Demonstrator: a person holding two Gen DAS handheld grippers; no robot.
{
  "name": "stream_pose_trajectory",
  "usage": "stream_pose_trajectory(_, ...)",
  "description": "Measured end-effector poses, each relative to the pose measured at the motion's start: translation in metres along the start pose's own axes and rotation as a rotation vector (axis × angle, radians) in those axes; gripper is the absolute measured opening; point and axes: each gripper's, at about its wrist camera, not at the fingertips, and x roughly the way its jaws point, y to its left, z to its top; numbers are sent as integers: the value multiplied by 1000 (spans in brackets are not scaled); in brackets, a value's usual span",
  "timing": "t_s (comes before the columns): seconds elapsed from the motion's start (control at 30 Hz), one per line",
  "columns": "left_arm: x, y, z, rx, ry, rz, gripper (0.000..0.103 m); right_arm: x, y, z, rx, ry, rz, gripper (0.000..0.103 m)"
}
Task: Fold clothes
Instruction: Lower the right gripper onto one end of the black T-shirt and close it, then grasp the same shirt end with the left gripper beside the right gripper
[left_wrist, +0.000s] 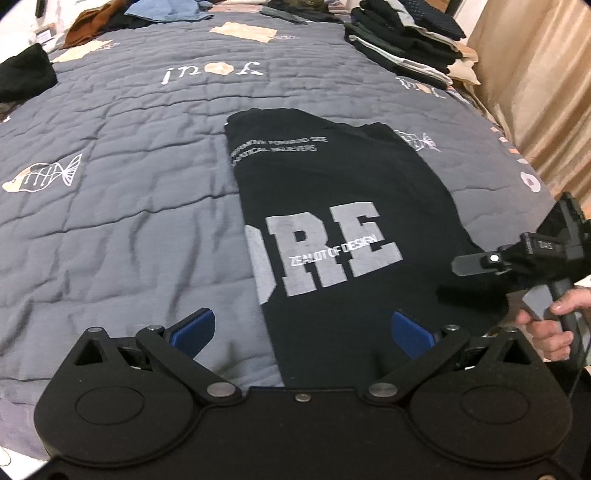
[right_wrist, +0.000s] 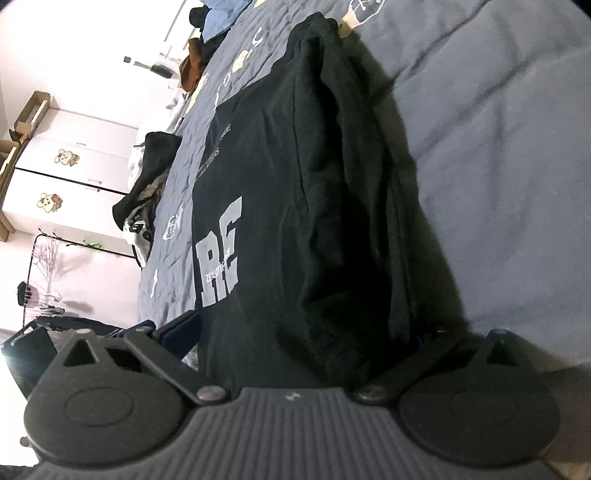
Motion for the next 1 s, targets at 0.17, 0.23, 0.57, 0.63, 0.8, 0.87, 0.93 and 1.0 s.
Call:
stream_pose_trajectory(0.17,-8,-11,2,27,-13,-33,103,1,2,0,10,-4,-12,103)
stream_pose_trajectory(0.23,-9,-16,2,41,-15,-42,103,2,3,-1,12,-9,-22,103)
stream_pose_trajectory(0.57,-10,-28,0,76,-13,-63,103,-9,14,-4,29,-46,-164,35)
stream_pose_trajectory(0.63,-9,-28,0,75,-12,-63,103,-12,14,-5,26,-49,-132,32)
stream_pose_trajectory(0.8,-9,-27,1,71,-12,-62,103,-5,-5,-6,80,-47,-78,32)
stream_pose_trajectory(0.87,-9,-27,1,69,-12,-61,103,-3,-12,-7,102,-46,-56,32)
stream_pose_trajectory(0.93,-8,-27,1,67,-11,-60,103,-1,-18,-9,123,-51,-24,34)
stream_pose_trajectory(1.0,-8,-26,1,68,-10,-59,103,-1,-20,-10,128,-50,-7,34)
